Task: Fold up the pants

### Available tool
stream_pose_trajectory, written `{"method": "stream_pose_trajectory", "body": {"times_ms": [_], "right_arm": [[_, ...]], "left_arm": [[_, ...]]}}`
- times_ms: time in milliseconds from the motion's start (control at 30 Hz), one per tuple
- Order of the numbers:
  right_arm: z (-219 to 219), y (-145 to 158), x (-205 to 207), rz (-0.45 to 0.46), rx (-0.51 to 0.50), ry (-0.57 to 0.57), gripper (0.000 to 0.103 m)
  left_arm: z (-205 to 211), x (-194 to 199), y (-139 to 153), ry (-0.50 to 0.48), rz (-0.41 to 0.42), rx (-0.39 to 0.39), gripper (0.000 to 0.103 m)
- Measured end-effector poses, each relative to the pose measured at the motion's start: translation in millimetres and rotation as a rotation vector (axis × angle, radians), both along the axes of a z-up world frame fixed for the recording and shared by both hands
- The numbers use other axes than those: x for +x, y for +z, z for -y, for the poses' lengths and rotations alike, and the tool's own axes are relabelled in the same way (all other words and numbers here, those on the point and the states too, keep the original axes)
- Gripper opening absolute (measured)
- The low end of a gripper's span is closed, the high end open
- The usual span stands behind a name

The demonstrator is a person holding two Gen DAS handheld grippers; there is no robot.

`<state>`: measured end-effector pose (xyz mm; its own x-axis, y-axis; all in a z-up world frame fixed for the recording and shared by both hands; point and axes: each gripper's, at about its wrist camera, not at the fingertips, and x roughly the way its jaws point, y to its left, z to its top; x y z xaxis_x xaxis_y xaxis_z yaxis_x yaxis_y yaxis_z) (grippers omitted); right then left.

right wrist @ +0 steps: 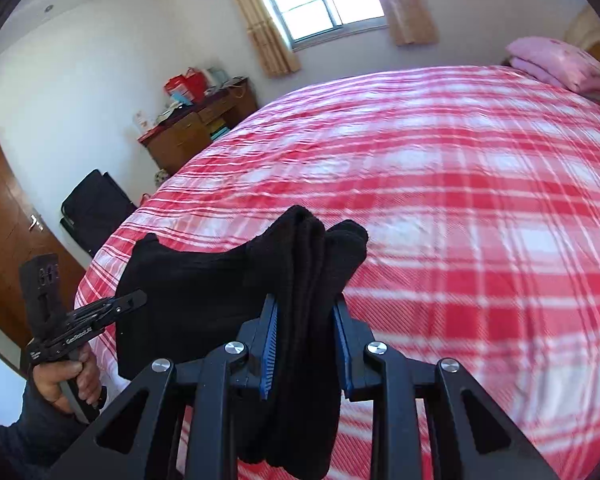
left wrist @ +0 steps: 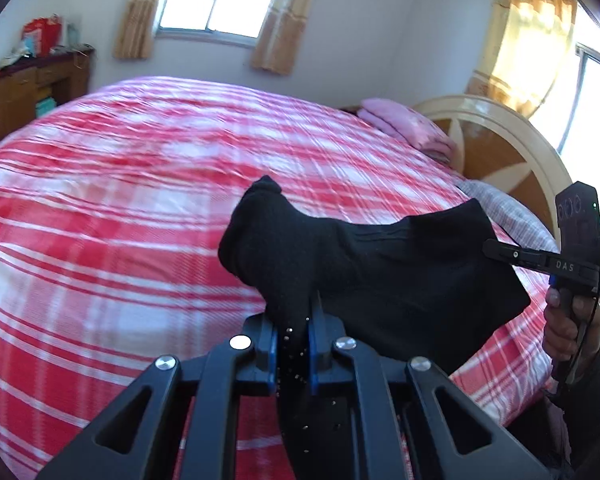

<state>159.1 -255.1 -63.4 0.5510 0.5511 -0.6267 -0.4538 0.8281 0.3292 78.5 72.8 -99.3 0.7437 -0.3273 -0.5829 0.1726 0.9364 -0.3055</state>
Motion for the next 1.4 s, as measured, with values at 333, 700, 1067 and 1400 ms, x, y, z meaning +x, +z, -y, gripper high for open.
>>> {"method": "stream_pose_trajectory", "body": {"times_ms": [333,700,1067,1400], "right_arm": [[-76,6,46,0.007,-0.003,0.091,0.026],[-147,-3,71,0.000,-0.024,0.143,0.026],[-209,-25,86,-0.016,-0.059,0.186,0.026],[-221,-62,107,-0.103,-0.116,0.146,0.031]], "left_arm": [[-47,-3,15,0.157,0.056,0.066,0.012],[-95,2,10,0.266,0.055,0.085,0.012],[-136,4,0,0.362,0.026,0.100,0.012],[-157,19,-43,0.417,-0.091,0.121,0.039]]}}
